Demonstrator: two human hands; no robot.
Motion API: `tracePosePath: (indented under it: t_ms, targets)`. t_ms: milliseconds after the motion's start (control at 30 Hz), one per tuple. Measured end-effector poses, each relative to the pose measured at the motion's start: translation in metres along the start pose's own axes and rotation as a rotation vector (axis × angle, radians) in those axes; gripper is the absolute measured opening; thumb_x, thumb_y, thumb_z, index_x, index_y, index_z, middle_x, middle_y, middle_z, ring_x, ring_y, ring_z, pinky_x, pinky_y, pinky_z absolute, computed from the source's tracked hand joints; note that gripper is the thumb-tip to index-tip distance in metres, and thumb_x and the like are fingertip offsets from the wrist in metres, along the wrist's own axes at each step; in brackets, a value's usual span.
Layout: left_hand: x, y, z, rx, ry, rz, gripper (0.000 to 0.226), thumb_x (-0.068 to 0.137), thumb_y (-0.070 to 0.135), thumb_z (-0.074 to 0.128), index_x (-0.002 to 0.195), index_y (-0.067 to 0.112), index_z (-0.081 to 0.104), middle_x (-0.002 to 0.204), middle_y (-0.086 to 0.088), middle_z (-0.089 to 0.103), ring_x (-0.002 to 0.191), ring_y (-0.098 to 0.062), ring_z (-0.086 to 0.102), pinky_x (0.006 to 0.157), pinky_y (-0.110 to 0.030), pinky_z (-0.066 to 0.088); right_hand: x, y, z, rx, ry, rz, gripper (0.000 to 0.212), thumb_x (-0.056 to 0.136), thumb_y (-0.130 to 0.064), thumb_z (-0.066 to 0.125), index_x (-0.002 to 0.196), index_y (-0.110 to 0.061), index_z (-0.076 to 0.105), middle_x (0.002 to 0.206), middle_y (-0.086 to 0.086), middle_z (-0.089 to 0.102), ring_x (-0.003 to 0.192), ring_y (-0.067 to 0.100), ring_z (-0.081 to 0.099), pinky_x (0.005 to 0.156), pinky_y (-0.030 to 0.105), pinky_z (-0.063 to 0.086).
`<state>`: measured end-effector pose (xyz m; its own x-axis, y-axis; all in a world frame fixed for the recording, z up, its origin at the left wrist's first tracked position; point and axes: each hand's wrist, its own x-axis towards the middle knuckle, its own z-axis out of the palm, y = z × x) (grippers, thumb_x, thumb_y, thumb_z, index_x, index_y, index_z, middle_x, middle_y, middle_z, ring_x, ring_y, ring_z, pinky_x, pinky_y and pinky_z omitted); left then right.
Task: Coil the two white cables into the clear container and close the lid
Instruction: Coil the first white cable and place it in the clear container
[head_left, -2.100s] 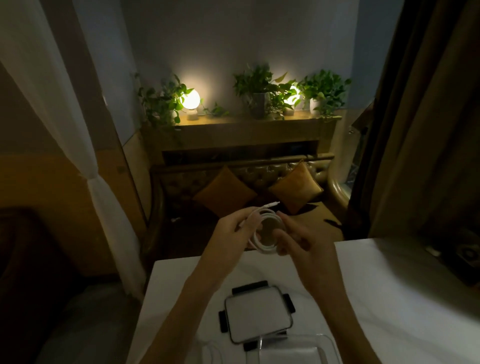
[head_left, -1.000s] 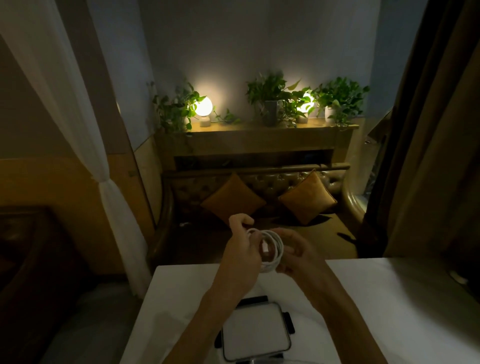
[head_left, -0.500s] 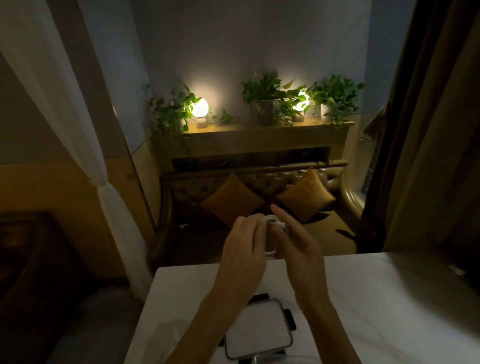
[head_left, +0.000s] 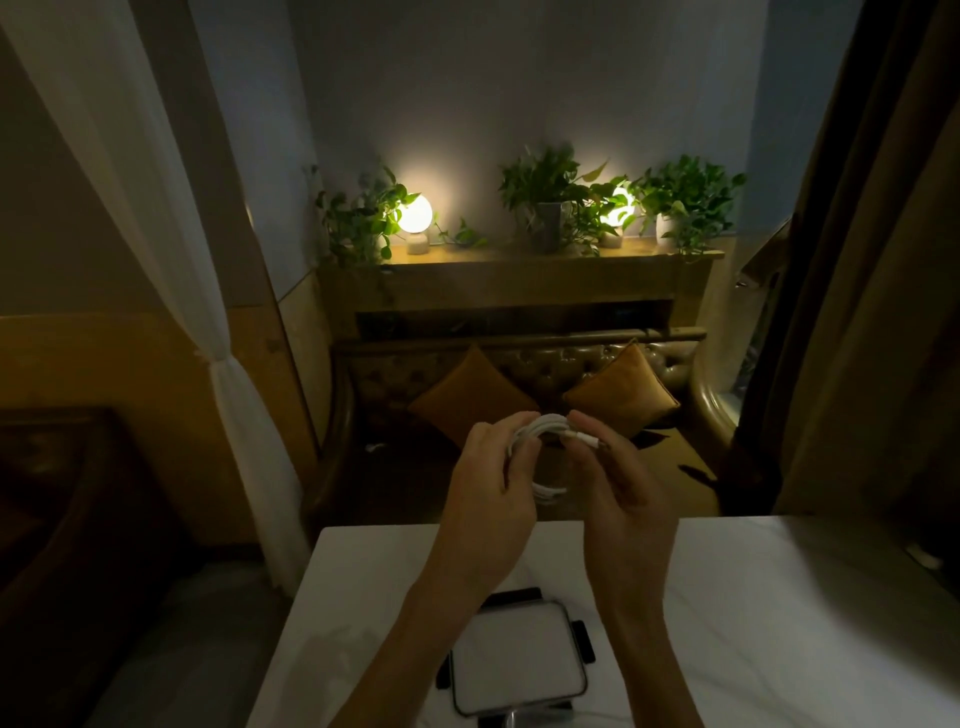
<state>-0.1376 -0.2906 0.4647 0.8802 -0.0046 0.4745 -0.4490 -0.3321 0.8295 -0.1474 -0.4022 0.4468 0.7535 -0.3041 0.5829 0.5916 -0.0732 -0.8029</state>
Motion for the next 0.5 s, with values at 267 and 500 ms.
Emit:
tracePosePath:
  t_ms: [267, 500]
  targets:
    - [0.004, 0.002, -0.010, -0.212, -0.196, -0.103, 0.011, 0.096, 0.025, 0.052, 0.092, 0.027, 0.062, 0.068, 0.020, 0.064, 0.060, 0.007, 0.059, 0.055, -0.006, 0.046, 0.001, 0.002, -0.009, 0.158, 0.113, 0.170, 0.025, 0.088, -0.033, 0.057, 0.109, -0.028, 0.069, 0.103, -0.001, 0.075, 0.094, 0.012, 0.071, 0.072, 0.016, 0.056]
    - [0.001, -0.001, -0.018, -0.330, -0.288, -0.164, 0.015, 0.098, 0.021, 0.049, 0.104, 0.029, 0.060, 0.085, 0.014, 0.069, 0.077, 0.003, 0.067, 0.068, -0.011, 0.053, 0.001, 0.007, -0.017, 0.195, -0.074, 0.270, 0.032, 0.093, -0.039, 0.049, 0.115, -0.021, 0.062, 0.110, 0.002, 0.071, 0.100, 0.019, 0.070, 0.076, 0.032, 0.060]
